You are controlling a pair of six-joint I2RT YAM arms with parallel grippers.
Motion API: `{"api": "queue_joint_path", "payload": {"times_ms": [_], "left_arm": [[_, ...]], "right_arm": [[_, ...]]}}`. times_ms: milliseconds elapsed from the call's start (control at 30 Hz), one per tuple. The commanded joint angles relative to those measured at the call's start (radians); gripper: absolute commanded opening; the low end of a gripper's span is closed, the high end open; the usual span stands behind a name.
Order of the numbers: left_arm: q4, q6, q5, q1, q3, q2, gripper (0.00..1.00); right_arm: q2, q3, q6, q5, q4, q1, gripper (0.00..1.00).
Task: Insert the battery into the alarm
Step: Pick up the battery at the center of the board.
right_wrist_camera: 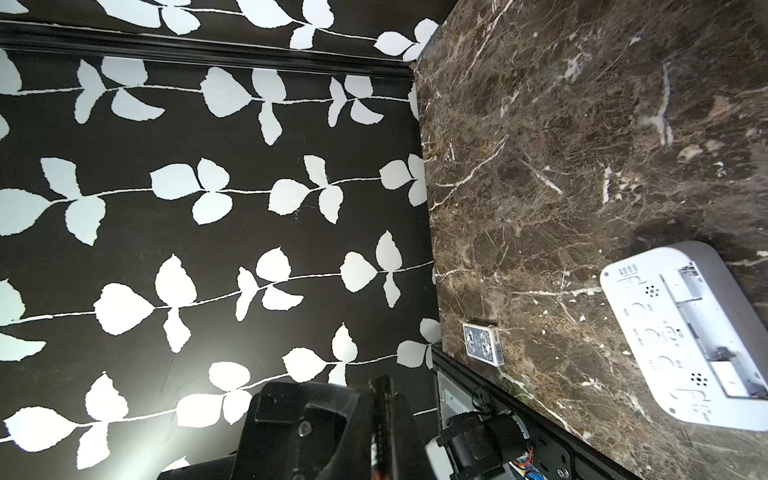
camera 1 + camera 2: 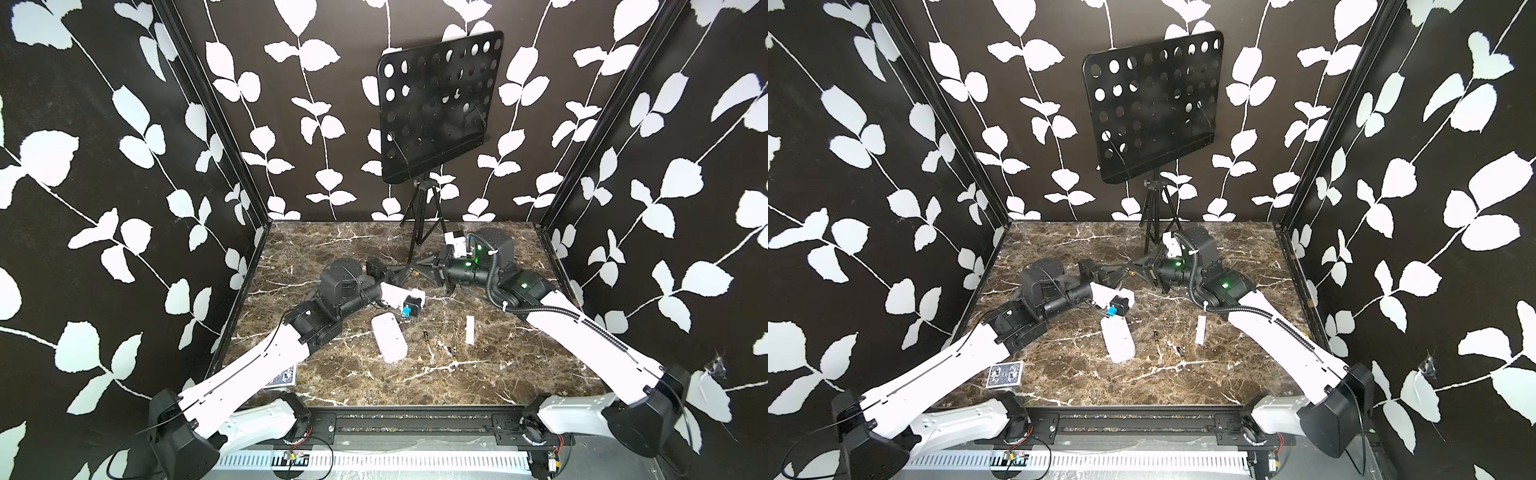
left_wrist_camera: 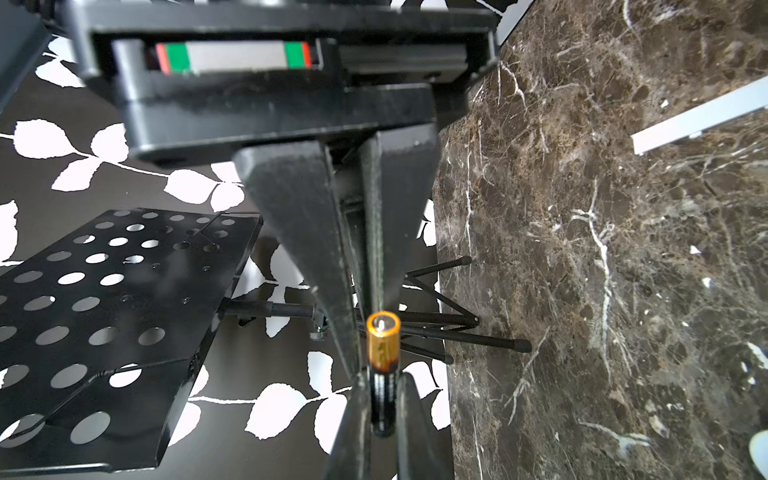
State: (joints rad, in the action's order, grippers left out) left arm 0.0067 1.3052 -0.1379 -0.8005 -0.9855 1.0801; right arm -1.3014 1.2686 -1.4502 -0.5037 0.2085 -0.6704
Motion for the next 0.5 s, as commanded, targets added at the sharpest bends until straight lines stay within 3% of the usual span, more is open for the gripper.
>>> {"api": "queue_joint_path", "payload": {"times_ms": [0, 67, 133, 200, 333, 467], "left_arm": [[-0.002, -0.015, 0.001, -0.004, 0.008, -0.022, 0.0], [-0.003, -0.019, 0.004, -0.004, 0.006, -0.024, 0.0], [0.008, -0.026, 0.013, -0.004, 0.01, -0.028, 0.0], [0.024, -0.041, 0.031, -0.005, 0.02, -0.032, 0.0], [0.026, -0.058, 0.039, -0.004, 0.025, -0.031, 0.0], [0.015, -0.07, 0.026, -0.003, 0.021, -0.022, 0.0]], "right_arm": [[0.018, 0.024, -0.084, 0.034, -0.009, -0.017, 0.07], [0.018, 0.027, -0.084, 0.03, 0.0, -0.017, 0.09], [0.019, 0.031, -0.075, 0.028, 0.024, -0.019, 0.24], [0.026, 0.031, -0.068, 0.038, 0.049, -0.023, 0.31], [0.03, 0.026, -0.067, 0.044, 0.066, -0.032, 0.32], [0.027, 0.027, -0.068, 0.052, 0.062, -0.037, 0.22]]}}
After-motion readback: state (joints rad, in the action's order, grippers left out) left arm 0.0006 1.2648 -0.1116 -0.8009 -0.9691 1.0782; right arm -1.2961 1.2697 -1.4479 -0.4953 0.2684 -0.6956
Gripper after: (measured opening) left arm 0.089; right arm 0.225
